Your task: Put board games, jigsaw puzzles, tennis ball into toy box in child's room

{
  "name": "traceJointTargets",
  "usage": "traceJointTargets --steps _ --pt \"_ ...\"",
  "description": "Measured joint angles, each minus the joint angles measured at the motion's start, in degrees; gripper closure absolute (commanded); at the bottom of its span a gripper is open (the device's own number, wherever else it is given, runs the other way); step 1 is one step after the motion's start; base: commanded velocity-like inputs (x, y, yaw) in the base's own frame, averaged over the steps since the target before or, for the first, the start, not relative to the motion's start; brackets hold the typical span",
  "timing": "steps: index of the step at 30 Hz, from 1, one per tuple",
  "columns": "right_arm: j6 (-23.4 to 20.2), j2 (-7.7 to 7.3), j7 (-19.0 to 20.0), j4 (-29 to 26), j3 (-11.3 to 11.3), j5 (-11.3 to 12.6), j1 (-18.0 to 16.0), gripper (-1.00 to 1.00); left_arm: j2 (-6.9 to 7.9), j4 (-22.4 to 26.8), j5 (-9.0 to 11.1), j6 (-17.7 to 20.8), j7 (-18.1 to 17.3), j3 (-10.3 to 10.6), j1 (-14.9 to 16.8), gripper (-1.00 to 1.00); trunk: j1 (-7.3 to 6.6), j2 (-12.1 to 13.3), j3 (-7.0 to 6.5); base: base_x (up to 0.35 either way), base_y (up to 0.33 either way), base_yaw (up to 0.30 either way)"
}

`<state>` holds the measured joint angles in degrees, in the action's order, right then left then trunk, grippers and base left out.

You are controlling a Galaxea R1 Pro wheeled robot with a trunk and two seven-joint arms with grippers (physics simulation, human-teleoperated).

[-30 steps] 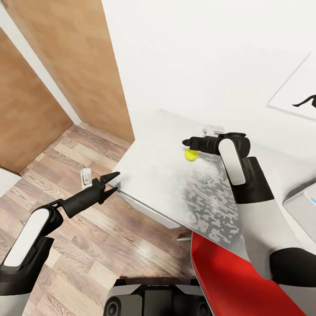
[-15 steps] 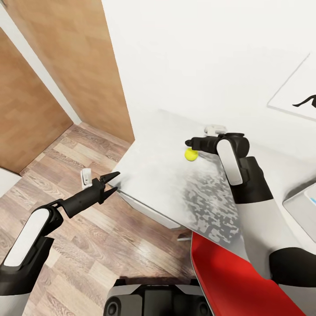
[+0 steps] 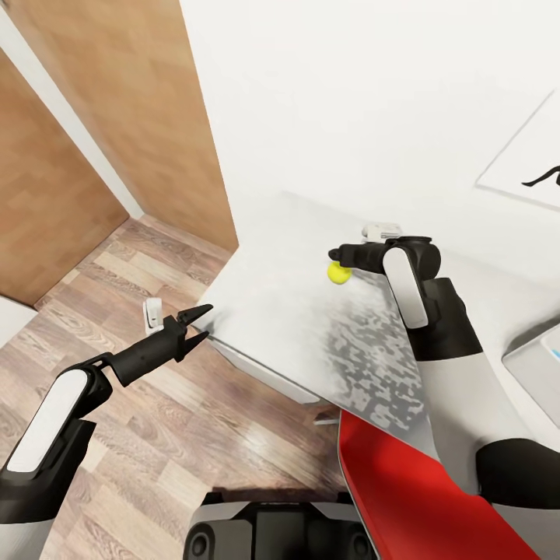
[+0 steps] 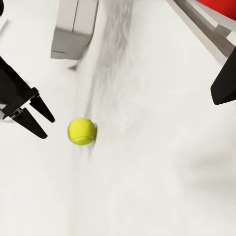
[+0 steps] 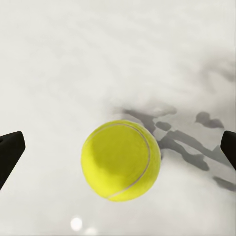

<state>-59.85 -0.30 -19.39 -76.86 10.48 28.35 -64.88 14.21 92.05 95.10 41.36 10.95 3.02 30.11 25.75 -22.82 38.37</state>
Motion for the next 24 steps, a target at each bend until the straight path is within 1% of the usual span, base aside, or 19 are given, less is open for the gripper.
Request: traceJointTargets --steps 6,17,24 --pt "-0.01 -0.11 0.07 0.71 -0.15 -0.01 -0.13 -1.00 0.01 0.00 0.00 0.00 -0.01 -0.10 0.00 -1.00 0.00 0.00 0.48 0.000 0.000 0.000" --pt "0.00 0.14 0.07 1.15 -0.10 0.03 -0.17 -1.00 0.01 0.00 0.00 0.00 0.00 -0.11 0.00 -1.00 0.00 0.00 1.46 0.000 0.000 0.000" --pt "-0.01 -0.17 0.11 1.32 -0.15 -0.04 -0.19 -1.00 0.10 0.00 0.00 0.00 -0.08 -0.19 0.00 -1.00 0.00 0.00 2.03 0.000 0.000 0.000"
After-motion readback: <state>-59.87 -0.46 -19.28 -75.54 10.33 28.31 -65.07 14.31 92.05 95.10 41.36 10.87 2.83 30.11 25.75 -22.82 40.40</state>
